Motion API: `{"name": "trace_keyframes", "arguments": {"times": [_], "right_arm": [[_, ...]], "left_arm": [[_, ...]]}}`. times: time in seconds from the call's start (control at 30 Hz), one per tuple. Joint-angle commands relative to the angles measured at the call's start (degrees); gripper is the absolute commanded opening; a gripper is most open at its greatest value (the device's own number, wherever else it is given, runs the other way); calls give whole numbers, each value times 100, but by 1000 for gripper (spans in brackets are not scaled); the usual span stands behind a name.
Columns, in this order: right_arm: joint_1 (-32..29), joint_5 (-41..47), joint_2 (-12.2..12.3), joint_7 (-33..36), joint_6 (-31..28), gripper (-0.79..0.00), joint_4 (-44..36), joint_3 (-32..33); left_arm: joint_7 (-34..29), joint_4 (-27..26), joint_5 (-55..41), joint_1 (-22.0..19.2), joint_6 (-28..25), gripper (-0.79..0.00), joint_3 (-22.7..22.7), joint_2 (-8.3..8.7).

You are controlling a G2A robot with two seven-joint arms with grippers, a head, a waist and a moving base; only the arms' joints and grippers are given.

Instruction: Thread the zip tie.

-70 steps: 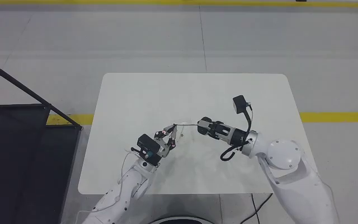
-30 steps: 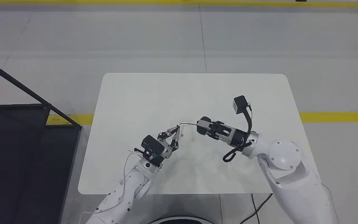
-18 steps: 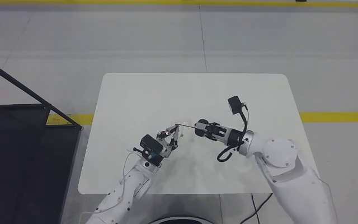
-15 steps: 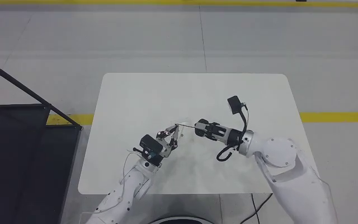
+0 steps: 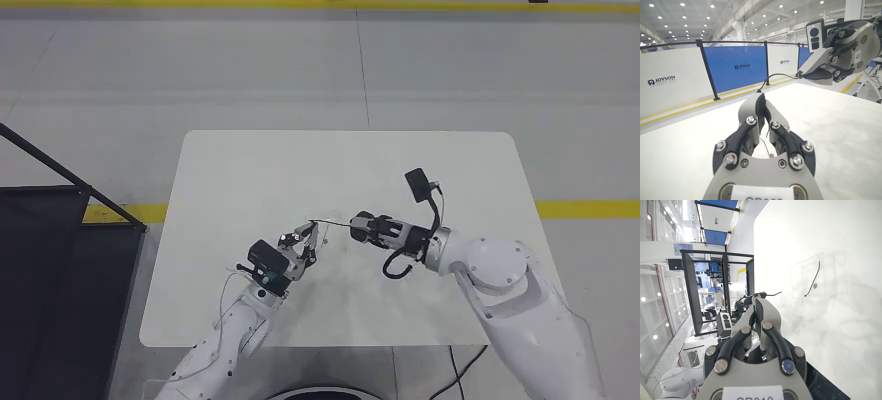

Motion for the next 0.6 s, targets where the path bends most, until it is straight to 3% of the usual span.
{"name": "trace_keyframes", "arguments": {"times": [0.0, 0.57], "right_arm": [[30, -48, 0, 23, 59, -785, 10, -29], [336, -315, -5, 144, 763, -785, 135, -218]], "left_arm": [[-8, -3, 6, 4, 5, -785, -7, -7], [51, -26, 79, 32, 47, -785, -53, -60]]}}
